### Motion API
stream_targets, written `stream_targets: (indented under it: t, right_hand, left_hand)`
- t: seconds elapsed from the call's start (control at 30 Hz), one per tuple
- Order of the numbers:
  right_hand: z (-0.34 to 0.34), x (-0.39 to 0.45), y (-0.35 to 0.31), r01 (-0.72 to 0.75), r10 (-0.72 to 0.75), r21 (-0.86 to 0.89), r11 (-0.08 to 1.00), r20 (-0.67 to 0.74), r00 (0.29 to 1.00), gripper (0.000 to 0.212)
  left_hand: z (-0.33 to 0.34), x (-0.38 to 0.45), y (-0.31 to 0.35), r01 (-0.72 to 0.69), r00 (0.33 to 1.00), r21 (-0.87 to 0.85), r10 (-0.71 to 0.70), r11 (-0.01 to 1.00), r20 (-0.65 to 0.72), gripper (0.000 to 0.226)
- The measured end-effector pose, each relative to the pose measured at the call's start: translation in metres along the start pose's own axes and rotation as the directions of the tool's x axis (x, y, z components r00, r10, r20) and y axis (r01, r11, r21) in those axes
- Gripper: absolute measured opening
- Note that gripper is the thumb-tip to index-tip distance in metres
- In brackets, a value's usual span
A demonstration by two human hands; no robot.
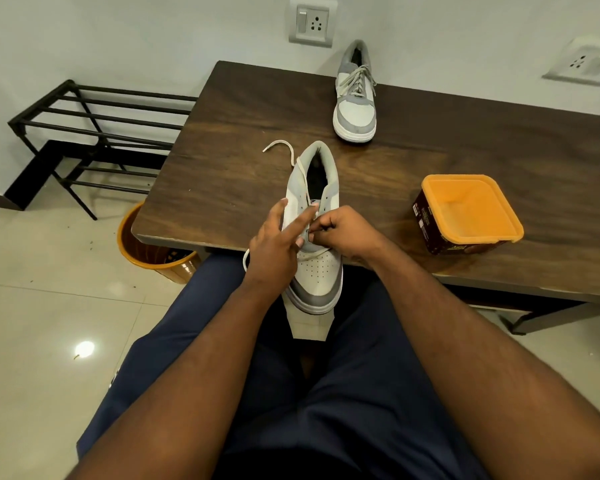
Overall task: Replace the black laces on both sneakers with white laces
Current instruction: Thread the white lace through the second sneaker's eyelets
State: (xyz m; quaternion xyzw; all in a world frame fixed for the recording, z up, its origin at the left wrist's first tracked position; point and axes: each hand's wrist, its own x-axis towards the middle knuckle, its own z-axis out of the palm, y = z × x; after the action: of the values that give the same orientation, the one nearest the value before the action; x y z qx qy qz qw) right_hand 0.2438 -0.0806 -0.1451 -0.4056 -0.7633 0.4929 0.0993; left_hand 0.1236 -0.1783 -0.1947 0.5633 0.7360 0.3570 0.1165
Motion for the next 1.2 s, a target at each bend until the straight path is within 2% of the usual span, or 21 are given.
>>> stream_targets:
  t: [0.17, 0.27, 0.4, 0.47, 0.6, 0.73, 0.83, 0.93, 1.03, 1.13, 1.2]
  right_hand:
    - [-0.004, 0.006, -0.005, -0.017, 0.030, -0.145, 0.989, 0.083, 0.996, 0.011]
    - [-0.001, 0.008, -0.010, -0.070, 0.083, -0.179, 0.981, 0.069, 0.994, 0.011]
    - [0.003, 0.010, -0.020, -0.064, 0.095, -0.361, 0.930, 0.071, 0.993, 0.012]
    - [0.003, 0.008, -0.024, -0.020, 0.069, -0.519, 0.854, 0.075, 0.995, 0.013]
    - [-0.003, -0.001, -0.031, 0.045, -0.030, -0.792, 0.609, 0.033, 0.999, 0.017]
    - [-0.019, -0.002, -0.050, 0.127, -0.144, -0.917, 0.378, 0.077, 0.987, 0.022]
    - [-0.040, 0.010, -0.072, 0.126, -0.279, -0.954, 0.273, 0.047, 0.959, 0.024]
    - [-0.066, 0.027, -0.090, 0.003, -0.372, -0.950, 0.313, -0.119, 0.921, 0.024]
    - [-0.072, 0.034, -0.090, -0.050, -0.341, -0.846, 0.531, -0.267, 0.901, 0.023]
    - [-0.054, 0.025, -0.070, 0.004, -0.258, -0.679, 0.734, -0.273, 0.927, 0.038]
    - [-0.040, 0.017, -0.054, 0.067, -0.254, -0.629, 0.775, -0.212, 0.944, 0.031]
  left_hand:
    - [-0.001, -0.002, 0.000, 0.031, 0.997, -0.079, -0.025, 0.996, 0.069, 0.054]
    - [-0.004, -0.003, 0.001, 0.049, 0.997, -0.154, -0.040, 0.987, 0.061, 0.052]
    - [-0.010, -0.005, 0.004, 0.084, 0.994, -0.210, -0.068, 0.974, 0.083, 0.047]
    - [-0.010, -0.007, 0.005, 0.082, 0.995, -0.210, -0.068, 0.974, 0.072, 0.045]
    - [-0.012, -0.009, 0.006, 0.050, 0.998, -0.219, -0.039, 0.974, 0.052, 0.045]
    - [-0.015, -0.009, 0.010, 0.065, 0.997, -0.234, -0.052, 0.970, 0.061, 0.047]
    - [-0.014, -0.008, 0.011, 0.057, 0.998, -0.218, -0.047, 0.974, 0.051, 0.045]
    - [-0.011, -0.007, 0.009, 0.057, 0.998, -0.179, -0.052, 0.982, 0.033, 0.046]
    - [-0.008, -0.006, 0.005, 0.049, 0.999, -0.142, -0.048, 0.989, 0.013, 0.042]
    - [-0.001, -0.006, -0.001, 0.043, 0.999, -0.103, -0.045, 0.994, -0.014, 0.043]
    - [0.002, -0.007, -0.003, 0.055, 0.997, -0.083, -0.059, 0.995, -0.047, 0.046]
